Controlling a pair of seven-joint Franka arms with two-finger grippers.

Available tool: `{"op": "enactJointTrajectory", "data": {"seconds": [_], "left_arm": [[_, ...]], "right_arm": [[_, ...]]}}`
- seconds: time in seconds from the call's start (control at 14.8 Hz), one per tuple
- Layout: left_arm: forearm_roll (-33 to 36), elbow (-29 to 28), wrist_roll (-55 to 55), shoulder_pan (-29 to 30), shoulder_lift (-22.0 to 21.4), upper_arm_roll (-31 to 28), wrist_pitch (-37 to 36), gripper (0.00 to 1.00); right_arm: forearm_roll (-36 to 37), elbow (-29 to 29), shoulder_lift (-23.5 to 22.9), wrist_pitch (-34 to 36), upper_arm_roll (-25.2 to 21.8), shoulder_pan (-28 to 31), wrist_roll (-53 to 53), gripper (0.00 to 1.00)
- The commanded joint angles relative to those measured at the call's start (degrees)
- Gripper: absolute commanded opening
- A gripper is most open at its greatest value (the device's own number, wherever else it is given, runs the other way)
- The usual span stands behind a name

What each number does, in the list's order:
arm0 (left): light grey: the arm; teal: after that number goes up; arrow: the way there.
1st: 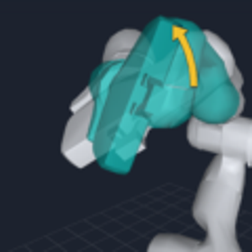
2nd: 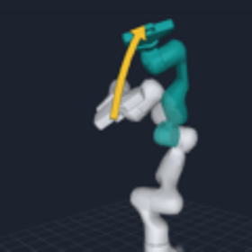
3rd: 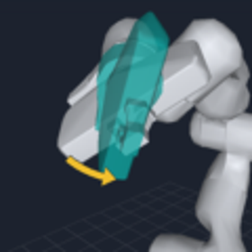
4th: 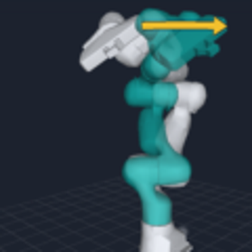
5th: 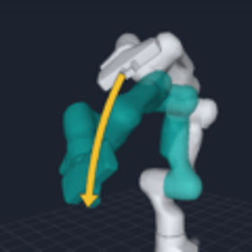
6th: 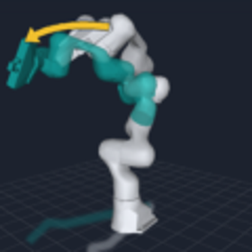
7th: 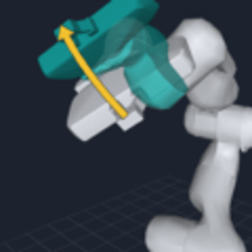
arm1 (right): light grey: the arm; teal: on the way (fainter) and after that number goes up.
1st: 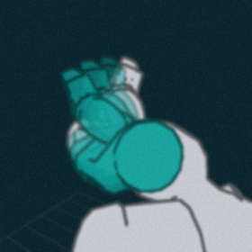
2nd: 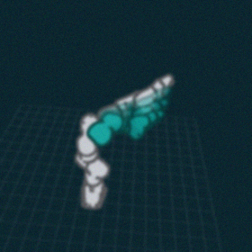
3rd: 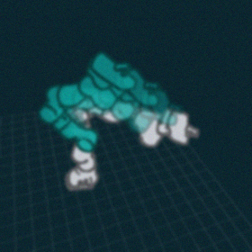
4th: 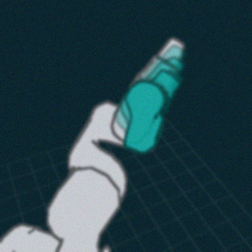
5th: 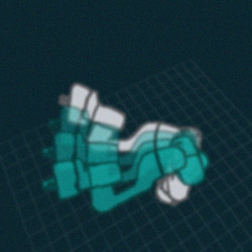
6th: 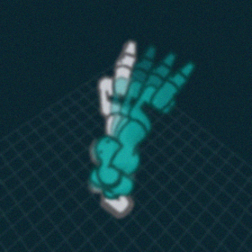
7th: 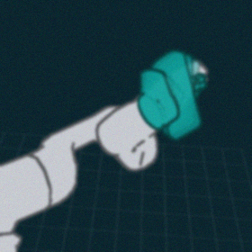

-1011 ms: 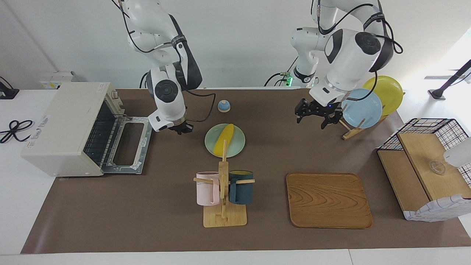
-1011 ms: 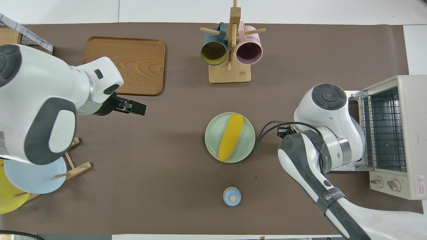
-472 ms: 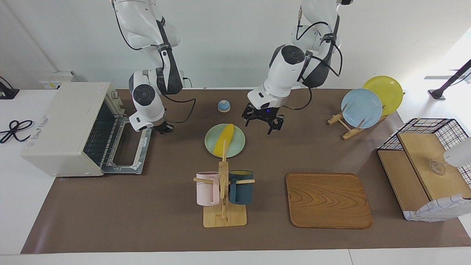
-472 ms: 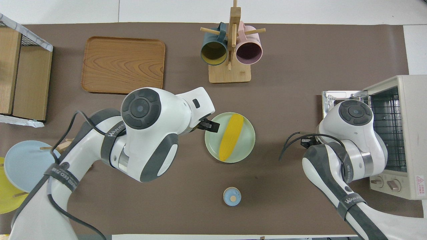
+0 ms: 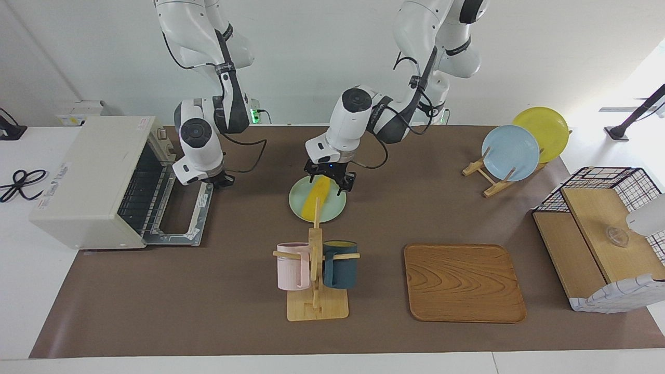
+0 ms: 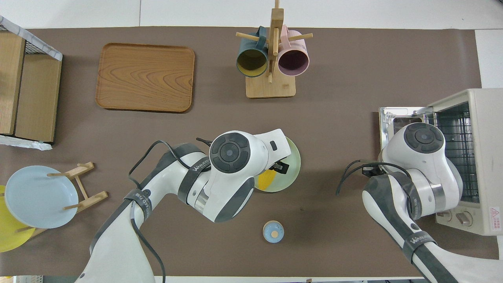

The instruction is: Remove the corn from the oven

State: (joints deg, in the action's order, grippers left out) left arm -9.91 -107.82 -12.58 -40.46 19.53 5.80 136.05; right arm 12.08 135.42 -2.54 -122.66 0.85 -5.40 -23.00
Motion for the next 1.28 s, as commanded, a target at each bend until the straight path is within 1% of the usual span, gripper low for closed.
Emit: {"op": "enactJointTrajectory", "data": {"seconds": [0.0, 0.13, 0.34, 0.4, 0.67, 0.74, 0.81, 0.88, 0.94, 1.08, 1.15, 1.21], "left_arm": [[-0.7, 4.4, -3.2, -1.1, 4.7, -1.1, 0.6, 1.00], [-0.5, 4.7, -4.2, -2.1, 5.4, -1.1, 1.0, 1.00], [-0.4, 4.5, -4.6, -2.6, 6.1, -1.1, 1.6, 1.00], [-0.3, 4.3, -5.1, -2.6, 6.2, -1.1, 2.1, 1.00], [-0.1, 3.4, -6.3, -4.3, 6.2, -2.0, 2.1, 1.00], [-0.1, 3.4, -6.3, -4.3, 6.2, -2.1, 2.1, 0.95], [-0.1, 3.4, -6.3, -4.3, 6.2, -2.1, 2.1, 0.85], [-0.1, 3.3, -6.4, -4.4, 6.2, -2.2, 2.1, 0.69], [0.0, 3.1, -6.6, -4.7, 6.1, -2.4, 2.0, 0.49], [0.7, 3.4, -8.4, -5.1, 6.1, -3.3, 1.5, 0.03], [0.8, 3.7, -9.6, -5.1, 6.1, -3.3, 1.3, 0.00], [0.8, 3.9, -11.0, -5.1, 6.0, -3.3, 1.3, 0.00]], "right_arm": [[5.5, -1.5, 1.7, 3.0, -0.5, 1.2, 1.0, 0.00], [8.0, -7.4, 1.7, 10.6, -0.4, 1.3, 2.0, 0.00], [8.6, -14.5, 1.7, 19.4, -0.4, 1.9, 7.2, 0.00], [8.6, -15.3, 1.8, 20.7, -0.5, 1.9, 8.2, 0.00], [8.6, -15.4, 4.7, 21.4, -0.5, 4.2, 12.2, 0.00], [8.5, -15.5, 5.1, 21.8, -0.5, 5.2, 14.4, 0.00], [8.5, -15.6, 5.8, 22.5, -0.5, 6.3, 16.1, 0.00], [8.6, -15.6, 6.2, 22.6, -0.5, 7.1, 16.9, 0.00], [8.6, -15.6, 6.7, 22.8, -0.5, 7.9, 18.3, 0.00], [8.5, -15.6, 7.8, 23.3, -0.5, 9.3, 20.5, 0.00], [8.5, -15.6, 8.3, 23.5, -0.6, 9.6, 21.4, 0.00], [8.4, -15.6, 8.8, 23.8, -0.6, 10.0, 22.3, 0.00]]}}
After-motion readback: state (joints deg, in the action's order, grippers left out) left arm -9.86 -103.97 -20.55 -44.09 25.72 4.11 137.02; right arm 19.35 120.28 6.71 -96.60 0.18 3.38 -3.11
